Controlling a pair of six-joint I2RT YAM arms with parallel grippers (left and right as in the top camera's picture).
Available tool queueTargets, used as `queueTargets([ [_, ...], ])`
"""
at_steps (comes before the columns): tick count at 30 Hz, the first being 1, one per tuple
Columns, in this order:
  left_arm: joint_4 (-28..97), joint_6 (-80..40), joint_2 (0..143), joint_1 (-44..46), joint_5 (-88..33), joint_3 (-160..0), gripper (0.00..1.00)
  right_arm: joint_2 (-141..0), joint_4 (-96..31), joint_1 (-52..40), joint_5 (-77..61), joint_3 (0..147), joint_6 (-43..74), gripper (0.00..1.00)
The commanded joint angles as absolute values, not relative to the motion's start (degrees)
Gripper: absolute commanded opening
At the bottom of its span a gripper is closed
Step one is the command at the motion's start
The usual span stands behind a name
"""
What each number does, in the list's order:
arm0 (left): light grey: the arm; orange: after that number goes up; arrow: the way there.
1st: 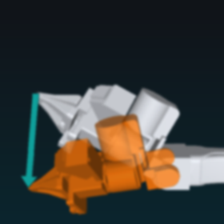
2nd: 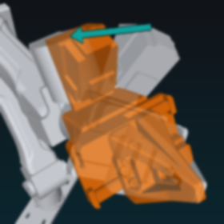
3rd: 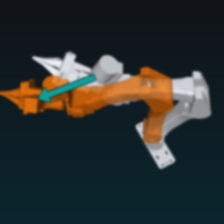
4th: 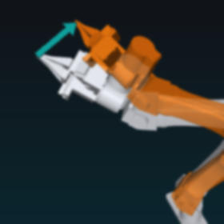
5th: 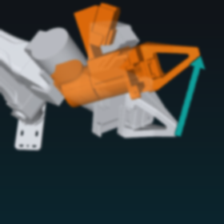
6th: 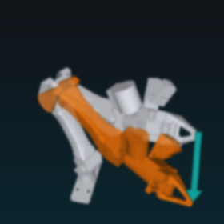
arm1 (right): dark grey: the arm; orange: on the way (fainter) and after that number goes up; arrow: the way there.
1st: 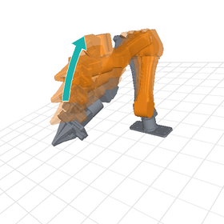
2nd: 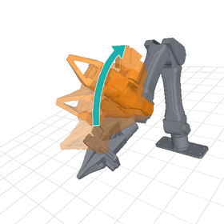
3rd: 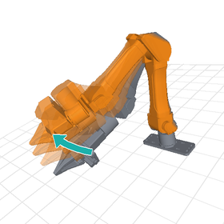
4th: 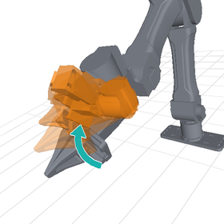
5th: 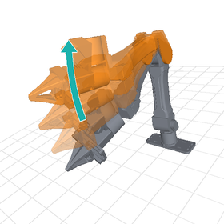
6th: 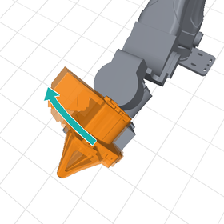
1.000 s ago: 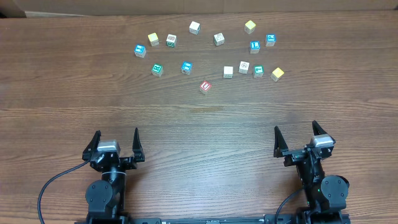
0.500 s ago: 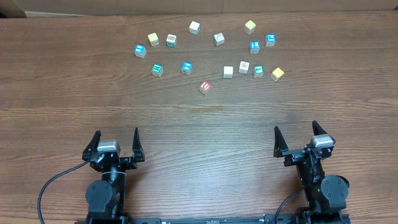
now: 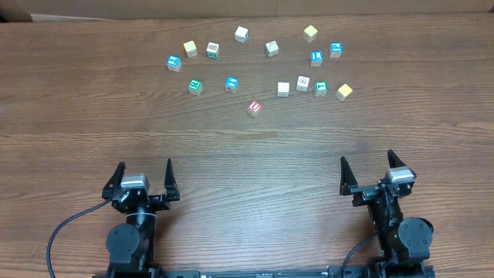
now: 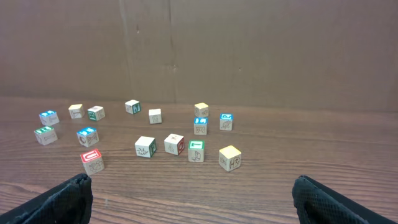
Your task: Form a horizontal line
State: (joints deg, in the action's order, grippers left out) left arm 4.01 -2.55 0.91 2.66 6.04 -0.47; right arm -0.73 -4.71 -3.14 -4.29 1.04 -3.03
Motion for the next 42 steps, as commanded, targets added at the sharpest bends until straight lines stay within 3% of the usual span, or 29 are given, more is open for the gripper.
queueTargets([
  [1, 4.03, -1.26, 0.25, 3.14, 6.15, -0.34, 0.99, -0.12, -4.43, -3.46, -4.62, 0.45, -3.25, 1.00],
  [42, 4.03, -1.26, 0.25, 3.14, 6.15, -0.34, 1.00, -0.12, -0.32, -3.46, -3.79, 0.45, -3.16, 1.00],
])
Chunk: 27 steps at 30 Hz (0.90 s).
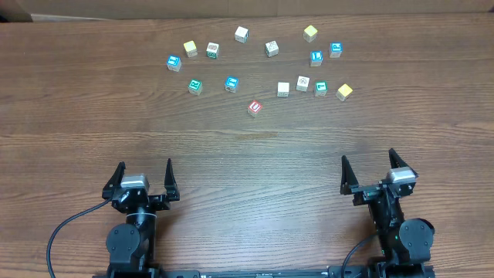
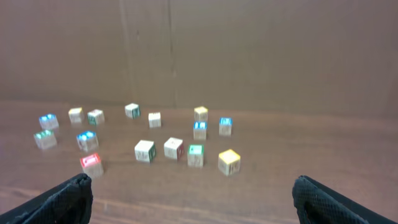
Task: Form a horizontal line
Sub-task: 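Raise the right arm and swing it up toward the far blocks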
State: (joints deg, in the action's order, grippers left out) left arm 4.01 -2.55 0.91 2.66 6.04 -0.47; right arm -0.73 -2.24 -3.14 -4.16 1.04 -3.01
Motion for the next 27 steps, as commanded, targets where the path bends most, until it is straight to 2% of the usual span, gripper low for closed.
queueTargets([
  [1, 4.03, -1.26, 0.25, 3.14, 6.15, -0.34, 0.99, -0.12, 0.36, -3.46, -4.19, 0.45, -3.05, 1.00],
  [14, 4.03, -1.26, 0.25, 3.14, 6.15, -0.34, 1.00, -0.14, -1.96, -3.46, -8.47, 3.60, 1.72, 1.00],
  [20, 4.03, -1.26, 0.25, 3.14, 6.13, -0.34, 1.00, -1.72, -9.78, -3.46, -6.79, 13.02, 2.26, 1.00],
  [27, 4.03, -1.26, 0.25, 3.14, 6.15, -0.34, 1.00, -12.01, -15.16, -3.46, -6.09, 28.01, 3.27, 1.00],
])
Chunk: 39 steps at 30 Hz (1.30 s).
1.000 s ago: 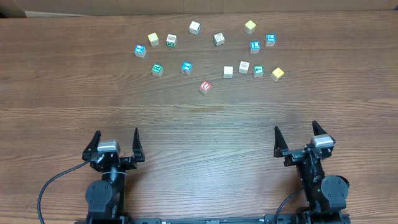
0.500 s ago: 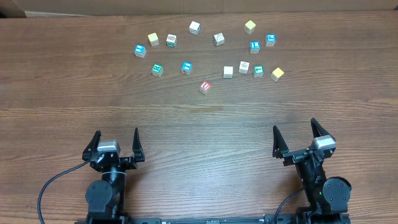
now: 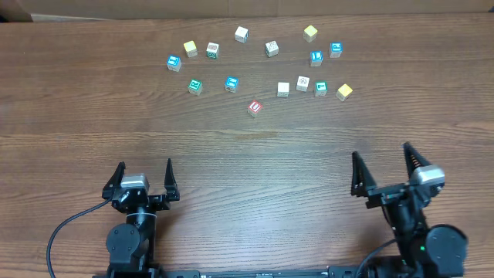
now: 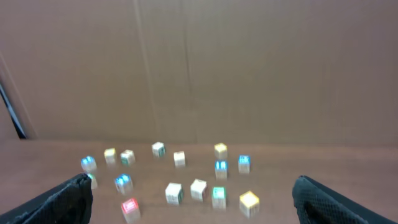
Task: Form a horizontal line
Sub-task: 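Raise the right arm and swing it up toward the far blocks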
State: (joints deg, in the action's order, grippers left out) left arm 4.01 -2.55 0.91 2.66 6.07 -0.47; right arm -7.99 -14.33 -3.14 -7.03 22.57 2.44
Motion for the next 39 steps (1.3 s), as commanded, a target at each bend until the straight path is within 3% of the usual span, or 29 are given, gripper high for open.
queueTargets([
  [1, 4.03, -1.26, 0.25, 3.14, 6.15, -0.34, 1.00, -14.15, -15.90, -3.46, -6.11, 30.57, 3.62, 1.00],
  [7, 4.03, -1.26, 0.25, 3.14, 6.15, -0.34, 1.00, -30.24, -22.00, -3.46, -7.99, 50.24, 6.22, 1.00],
  [20, 4.03, -1.26, 0.25, 3.14, 6.15, -0.32, 0.99, -75.53, -56.31, -3.46, -9.08, 110.80, 5.96, 1.00],
  [26, 4.03, -1.26, 0.25, 3.14, 6.15, -0.34, 1.00, -95.29, -66.50, -3.46, -9.10, 136.51, 5.96, 1.00],
  [39, 4.03, -1.26, 0.25, 3.14, 6.15, -0.34, 1.00, -113.67, -66.85, -3.46, -8.88, 142.19, 5.52, 1.00],
])
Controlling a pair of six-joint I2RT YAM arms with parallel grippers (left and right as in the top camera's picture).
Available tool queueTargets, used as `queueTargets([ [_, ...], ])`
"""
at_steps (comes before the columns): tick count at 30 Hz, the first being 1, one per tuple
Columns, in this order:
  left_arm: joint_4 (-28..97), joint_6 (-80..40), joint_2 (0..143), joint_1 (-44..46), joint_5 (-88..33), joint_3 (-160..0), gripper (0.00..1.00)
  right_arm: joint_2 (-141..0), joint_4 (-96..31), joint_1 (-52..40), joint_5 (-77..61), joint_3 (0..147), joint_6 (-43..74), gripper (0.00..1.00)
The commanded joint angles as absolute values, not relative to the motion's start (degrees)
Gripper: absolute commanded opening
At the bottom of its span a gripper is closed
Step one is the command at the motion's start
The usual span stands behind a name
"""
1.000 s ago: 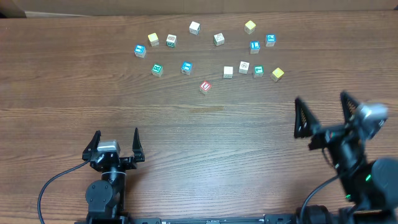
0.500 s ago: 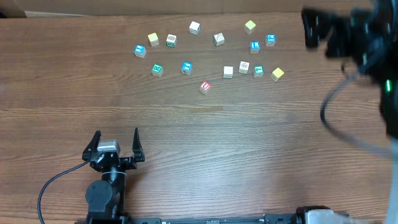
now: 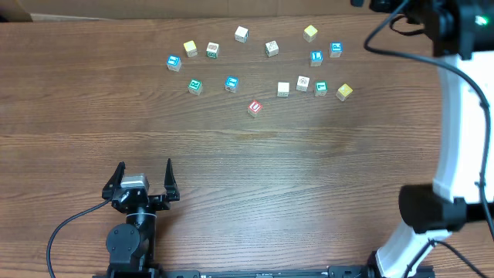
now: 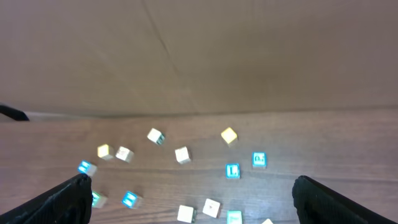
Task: Form a horizontal line
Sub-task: 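Raise the right arm and swing it up toward the far blocks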
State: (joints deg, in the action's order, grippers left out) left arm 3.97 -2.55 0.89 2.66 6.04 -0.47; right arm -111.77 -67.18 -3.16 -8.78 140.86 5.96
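Several small lettered cubes lie scattered across the far part of the wooden table [image 3: 247, 170]. Among them are a red cube [image 3: 255, 107] nearest me, a yellow cube [image 3: 344, 92] at the right and a blue cube [image 3: 174, 62] at the left. My right gripper [image 4: 198, 200] is open and empty, held high and looking down on the cubes, with a blue L cube [image 4: 232, 170] between its fingertips in the picture. Its white arm [image 3: 451, 93] reaches up the right side. My left gripper [image 3: 143, 174] stands open at the near left, far from every cube.
A brown cardboard wall [image 4: 199, 56] runs along the table's far edge, just behind the cubes. A black cable [image 3: 65, 228] loops beside the left arm's base.
My right arm was low at the near right edge; it now stretches up over the far right corner, its gripper still open above the cubes. The cubes and left gripper have not moved.
Both grippers first rested open at the near edge, facing the scattered cubes. The right arm then stood a little higher and further right, and it now hangs over the far right of the table. No cube has changed place.
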Motion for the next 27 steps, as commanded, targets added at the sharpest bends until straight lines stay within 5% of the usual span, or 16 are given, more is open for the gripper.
queueTargets([
  [1, 4.03, -1.26, 0.25, 3.14, 6.15, -0.34, 1.00, -114.67, -66.32, -3.46, -8.86, 142.19, 5.54, 1.00],
  [12, 4.03, -1.26, 0.25, 3.14, 6.13, -0.34, 0.99, -119.66, -62.52, -3.27, -9.10, 141.23, 7.57, 0.99],
  [15, 4.03, -1.26, 0.25, 3.14, 6.15, -0.34, 1.00, -119.72, -60.71, -3.46, -9.13, 139.96, 8.62, 0.72],
  [17, 4.03, -1.26, 0.25, 3.14, 6.15, -0.34, 1.00, -119.72, -59.13, -3.86, -9.10, 138.47, 8.60, 0.37],
  [18, 4.03, -1.26, 0.25, 3.14, 6.15, -0.34, 1.00, -119.72, -58.11, -4.12, -9.10, 137.43, 8.60, 0.29],
  [22, 4.03, -1.26, 0.25, 3.14, 6.15, -0.34, 1.00, -119.72, -54.33, -5.08, -9.08, 132.75, 8.56, 0.28],
  [27, 4.03, -1.26, 0.25, 3.14, 6.15, -0.34, 1.00, -119.72, -47.88, -5.30, -9.06, 124.88, 8.58, 0.42],
])
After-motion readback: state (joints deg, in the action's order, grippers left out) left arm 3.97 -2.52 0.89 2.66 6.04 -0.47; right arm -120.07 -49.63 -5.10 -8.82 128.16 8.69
